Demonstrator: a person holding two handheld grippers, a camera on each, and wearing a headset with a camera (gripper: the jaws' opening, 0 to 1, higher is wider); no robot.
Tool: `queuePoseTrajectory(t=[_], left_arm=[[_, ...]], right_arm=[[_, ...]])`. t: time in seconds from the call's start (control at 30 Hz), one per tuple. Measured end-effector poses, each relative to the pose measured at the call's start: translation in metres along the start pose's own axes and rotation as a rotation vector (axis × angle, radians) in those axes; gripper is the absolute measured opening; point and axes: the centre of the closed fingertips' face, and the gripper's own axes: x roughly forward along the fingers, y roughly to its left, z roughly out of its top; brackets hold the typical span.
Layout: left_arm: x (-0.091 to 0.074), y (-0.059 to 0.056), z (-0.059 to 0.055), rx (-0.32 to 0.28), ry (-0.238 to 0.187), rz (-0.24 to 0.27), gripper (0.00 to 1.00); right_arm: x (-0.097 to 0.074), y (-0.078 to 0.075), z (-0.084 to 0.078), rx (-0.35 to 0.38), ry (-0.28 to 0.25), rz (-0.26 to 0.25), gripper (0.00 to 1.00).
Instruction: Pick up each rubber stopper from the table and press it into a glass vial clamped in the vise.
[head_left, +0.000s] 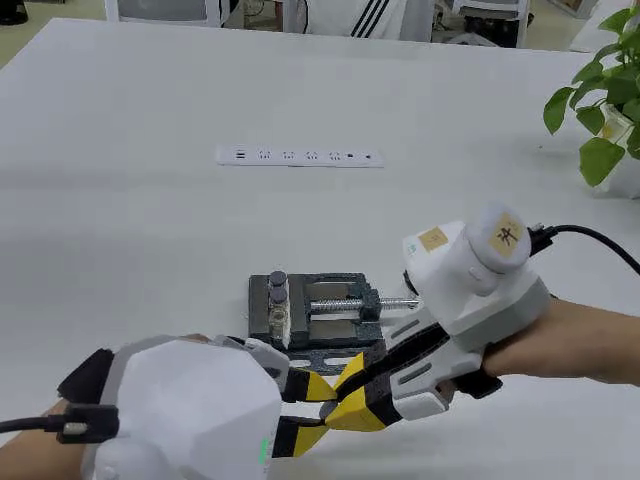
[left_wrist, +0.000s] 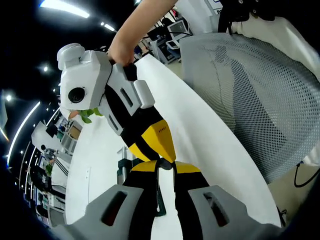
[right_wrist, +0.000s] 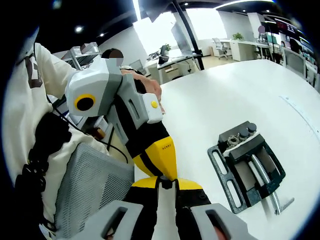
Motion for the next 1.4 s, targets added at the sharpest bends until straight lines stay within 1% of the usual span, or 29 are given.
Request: queuePoseTrajectory(t=[0.13, 0.23, 0.27, 0.33, 0.4, 0.47, 0.5, 0.57, 0.6, 0.63, 0.67, 0.7, 0.73, 0.77, 0.8, 0.83, 0.9, 0.93, 0.97, 1.0, 1.07, 1.1, 1.13, 1.2, 1.23, 1.27, 1.33, 1.4], left_arm=[[0.000, -0.001, 0.001, 0.012, -0.007, -0.006, 0.08], [0.000, -0.002, 0.001, 0.014, -0.003, -0.006, 0.08], [0.000, -0.003, 0.002, 0.001, -0.006, -0.008, 0.08], [0.000, -0.002, 0.001, 0.001, -0.006, -0.004, 0.08], [0.001, -0.002, 0.002, -0.018, -0.013, 0.000, 0.09], [0.000, 0.000, 0.003, -0.046, -0.028, 0.010, 0.12], [-0.001, 0.002, 0.003, -0.076, -0.033, 0.019, 0.14], [-0.002, 0.004, 0.001, -0.103, -0.040, 0.032, 0.18], [-0.003, 0.007, 0.000, -0.165, -0.048, 0.049, 0.20], [-0.004, 0.010, -0.002, -0.208, -0.057, 0.070, 0.21], [-0.006, 0.014, -0.002, -0.260, -0.078, 0.091, 0.22], [-0.008, 0.018, -0.006, -0.344, -0.095, 0.115, 0.22], [-0.010, 0.021, -0.008, -0.400, -0.105, 0.132, 0.22], [-0.013, 0.028, -0.009, -0.485, -0.141, 0.166, 0.23], [-0.015, 0.031, -0.011, -0.531, -0.156, 0.187, 0.23], [-0.019, 0.036, -0.015, -0.601, -0.172, 0.218, 0.23], [-0.023, 0.042, -0.016, -0.669, -0.215, 0.248, 0.22], [-0.026, 0.046, -0.016, -0.730, -0.244, 0.263, 0.21], [-0.028, 0.049, -0.016, -0.751, -0.258, 0.279, 0.21], [-0.031, 0.053, -0.014, -0.776, -0.286, 0.289, 0.20], [-0.034, 0.058, -0.012, -0.784, -0.306, 0.310, 0.18], [-0.036, 0.059, -0.009, -0.779, -0.307, 0.307, 0.18], [-0.037, 0.061, -0.007, -0.785, -0.323, 0.316, 0.18], [-0.040, 0.069, -0.001, -0.846, -0.379, 0.341, 0.17], [-0.041, 0.072, 0.001, -0.859, -0.394, 0.351, 0.16], [-0.042, 0.074, 0.002, -0.847, -0.394, 0.360, 0.14], [-0.043, 0.078, 0.007, -0.856, -0.421, 0.365, 0.12], [-0.043, 0.080, 0.010, -0.865, -0.433, 0.367, 0.12]], right_arm=[[0.000, 0.001, -0.001, 0.004, 0.004, 0.011, 0.08], [0.000, 0.001, -0.002, 0.009, 0.001, 0.013, 0.07], [0.000, 0.001, -0.002, 0.014, 0.003, 0.016, 0.07], [0.000, 0.001, -0.003, 0.012, 0.002, 0.014, 0.07], [0.000, 0.001, -0.003, 0.015, -0.003, 0.014, 0.07], [-0.001, -0.002, -0.002, 0.013, -0.009, 0.001, 0.07], [-0.002, -0.004, -0.002, 0.013, -0.017, -0.008, 0.07], [-0.004, -0.006, -0.002, 0.024, -0.027, -0.012, 0.07], [-0.007, -0.011, -0.001, 0.014, -0.046, -0.035, 0.07], [-0.008, -0.013, 0.000, 0.020, -0.053, -0.047, 0.07], [-0.011, -0.016, 0.001, 0.026, -0.068, -0.060, 0.07], [-0.014, -0.019, 0.005, 0.032, -0.100, -0.076, 0.07], [-0.016, -0.021, 0.008, 0.029, -0.127, -0.089, 0.07], [-0.020, -0.022, 0.014, 0.043, -0.166, -0.096, 0.07], [-0.024, -0.025, 0.018, 0.046, -0.197, -0.110, 0.07], [-0.029, -0.024, 0.025, 0.047, -0.246, -0.111, 0.07], [-0.035, -0.026, 0.035, 0.063, -0.315, -0.118, 0.07], [-0.040, -0.024, 0.042, 0.082, -0.362, -0.107, 0.07], [-0.043, -0.024, 0.047, 0.083, -0.394, -0.105, 0.07], [-0.047, -0.023, 0.055, 0.090, -0.440, -0.103, 0.07], [-0.052, -0.020, 0.063, 0.107, -0.493, -0.085, 0.07], [-0.056, -0.019, 0.068, 0.105, -0.530, -0.085, 0.07], [-0.058, -0.019, 0.070, 0.105, -0.545, -0.081, 0.06], [-0.061, -0.018, 0.074, 0.108, -0.580, -0.069, 0.06], [-0.062, -0.018, 0.076, 0.102, -0.599, -0.066, 0.06], [-0.064, -0.017, 0.078, 0.111, -0.620, -0.064, 0.06], [-0.065, -0.016, 0.077, 0.107, -0.631, -0.059, 0.06], [-0.064, -0.014, 0.077, 0.103, -0.633, -0.055, 0.06]])
